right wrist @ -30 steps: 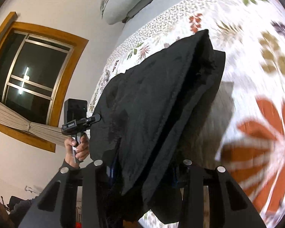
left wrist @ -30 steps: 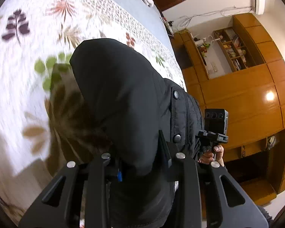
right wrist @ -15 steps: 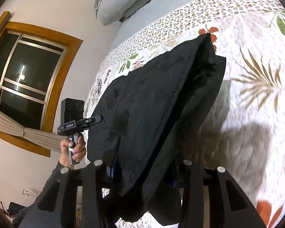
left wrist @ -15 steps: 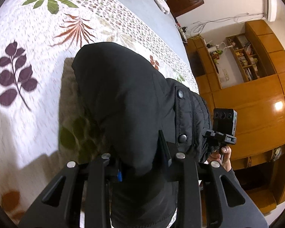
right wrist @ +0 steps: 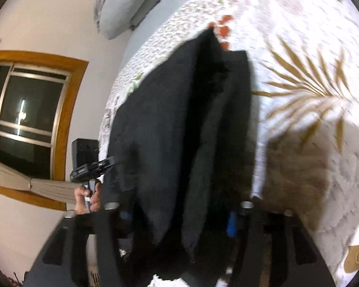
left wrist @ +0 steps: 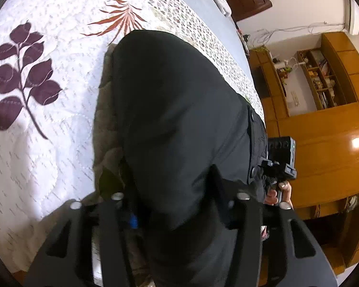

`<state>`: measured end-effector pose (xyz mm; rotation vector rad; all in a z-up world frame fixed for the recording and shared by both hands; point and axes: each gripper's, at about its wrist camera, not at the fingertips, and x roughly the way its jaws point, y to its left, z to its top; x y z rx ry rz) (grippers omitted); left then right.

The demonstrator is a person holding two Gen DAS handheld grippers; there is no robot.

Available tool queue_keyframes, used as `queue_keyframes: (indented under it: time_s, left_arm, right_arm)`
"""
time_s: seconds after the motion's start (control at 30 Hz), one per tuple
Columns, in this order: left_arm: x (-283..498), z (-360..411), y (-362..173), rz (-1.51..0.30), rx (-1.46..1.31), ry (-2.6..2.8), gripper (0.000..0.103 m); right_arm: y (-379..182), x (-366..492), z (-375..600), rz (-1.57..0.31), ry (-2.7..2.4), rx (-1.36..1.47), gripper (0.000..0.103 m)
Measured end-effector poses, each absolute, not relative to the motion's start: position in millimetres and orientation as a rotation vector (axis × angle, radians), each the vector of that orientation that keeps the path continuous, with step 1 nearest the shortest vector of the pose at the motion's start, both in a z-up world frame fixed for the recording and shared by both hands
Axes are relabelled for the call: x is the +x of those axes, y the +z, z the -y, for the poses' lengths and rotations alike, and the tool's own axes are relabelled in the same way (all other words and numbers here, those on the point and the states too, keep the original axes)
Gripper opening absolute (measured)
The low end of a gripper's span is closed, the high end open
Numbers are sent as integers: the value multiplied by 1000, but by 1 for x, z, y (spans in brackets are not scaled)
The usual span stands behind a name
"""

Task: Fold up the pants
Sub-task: 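Lower the folded pants onto the quilt and open both grippers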

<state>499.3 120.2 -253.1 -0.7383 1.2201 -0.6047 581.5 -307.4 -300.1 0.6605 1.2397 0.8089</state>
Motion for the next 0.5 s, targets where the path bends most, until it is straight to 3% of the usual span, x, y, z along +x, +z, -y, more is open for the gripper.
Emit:
queue_keyframes:
  time_s: [0.27,0.4,0.5]
  left_arm:
    - [467,-137,-212,-1120,-643,-575,68]
    - [454,-132,-212,-1148,-570,-547,71]
    - [453,-131,-222,-1178,-557,-497,79]
  right_arm:
    - [-268,549,348,-1122,728,639,68]
    - [-260,530,338,-1137,708,526,70]
    - [-267,529,332,-1156,645,480,74]
